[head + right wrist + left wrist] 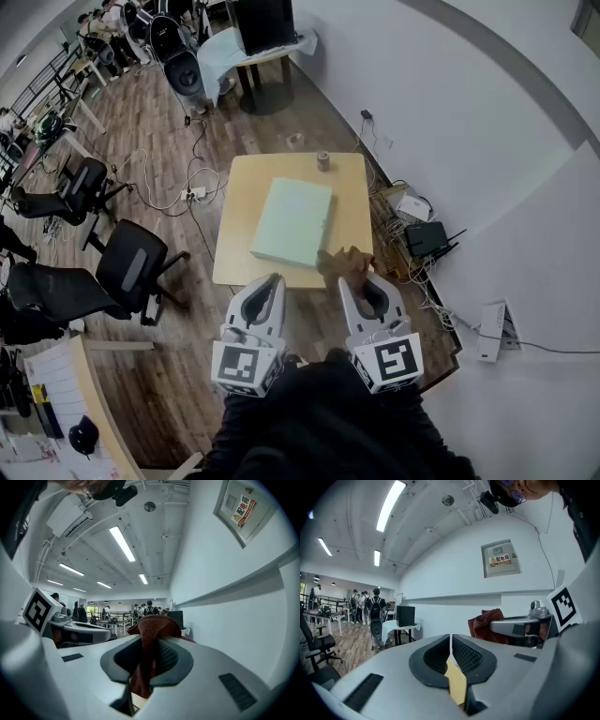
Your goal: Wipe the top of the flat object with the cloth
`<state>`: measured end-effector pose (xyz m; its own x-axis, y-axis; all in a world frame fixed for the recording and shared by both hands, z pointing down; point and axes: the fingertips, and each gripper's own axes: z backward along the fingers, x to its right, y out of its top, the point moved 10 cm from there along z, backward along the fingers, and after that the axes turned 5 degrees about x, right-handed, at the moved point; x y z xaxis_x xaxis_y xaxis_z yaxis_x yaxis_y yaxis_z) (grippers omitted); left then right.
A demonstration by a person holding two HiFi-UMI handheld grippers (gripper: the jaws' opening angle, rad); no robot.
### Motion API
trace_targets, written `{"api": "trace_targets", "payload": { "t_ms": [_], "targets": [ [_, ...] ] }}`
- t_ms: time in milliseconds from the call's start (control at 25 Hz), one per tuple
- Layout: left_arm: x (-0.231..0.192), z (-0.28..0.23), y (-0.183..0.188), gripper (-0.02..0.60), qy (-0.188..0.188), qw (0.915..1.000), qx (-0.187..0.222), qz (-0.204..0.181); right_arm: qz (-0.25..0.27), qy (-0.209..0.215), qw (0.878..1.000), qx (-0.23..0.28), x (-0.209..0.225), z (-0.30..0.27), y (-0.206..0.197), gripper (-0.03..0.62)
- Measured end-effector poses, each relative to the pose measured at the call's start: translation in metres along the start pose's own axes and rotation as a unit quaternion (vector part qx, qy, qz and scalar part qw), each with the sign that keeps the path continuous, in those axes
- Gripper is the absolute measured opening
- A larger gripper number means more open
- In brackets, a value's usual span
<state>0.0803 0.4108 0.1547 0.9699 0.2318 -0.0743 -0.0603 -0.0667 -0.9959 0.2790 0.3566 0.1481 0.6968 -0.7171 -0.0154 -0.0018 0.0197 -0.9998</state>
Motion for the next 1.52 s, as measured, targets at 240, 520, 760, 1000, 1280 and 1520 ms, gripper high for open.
{"api": "trace_targets", "payload": {
  "t_ms": [240, 520, 760, 1000, 1280, 1520],
  "targets": [
    [0.009, -0.004, -0.002, 0.043, 0.006, 0.9999, -0.015, -0.002, -0.01, -0.007, 1.0, -0.001, 0.011, 0.007, -0.003, 0.067],
    [0.02, -0.013, -0.01, 0.043, 0.017, 0.9996, -0.023, 0.0, -0.03, 0.002, 1.0, -0.005, 0.028, 0.013, -0.01, 0.075],
    [0.027, -0.024, -0.023, 0.044, 0.041, 0.9986, -0.026, 0.018, -0.04, 0.017, 0.999, -0.007, 0.046, 0.019, -0.018, 0.077],
    [0.037, -0.038, -0.034, 0.044, 0.069, 0.9965, -0.038, 0.027, -0.044, 0.03, 0.998, -0.024, 0.07, 0.025, -0.03, 0.077],
    [0.032, -0.042, -0.043, 0.044, 0.085, 0.9937, -0.065, 0.033, -0.061, 0.044, 0.996, -0.046, 0.08, 0.006, -0.043, 0.077],
    [-0.015, -0.061, -0.048, 0.044, 0.081, 0.9937, -0.068, 0.038, -0.06, 0.045, 0.996, -0.049, 0.072, -0.041, -0.047, 0.077]
  ]
}}
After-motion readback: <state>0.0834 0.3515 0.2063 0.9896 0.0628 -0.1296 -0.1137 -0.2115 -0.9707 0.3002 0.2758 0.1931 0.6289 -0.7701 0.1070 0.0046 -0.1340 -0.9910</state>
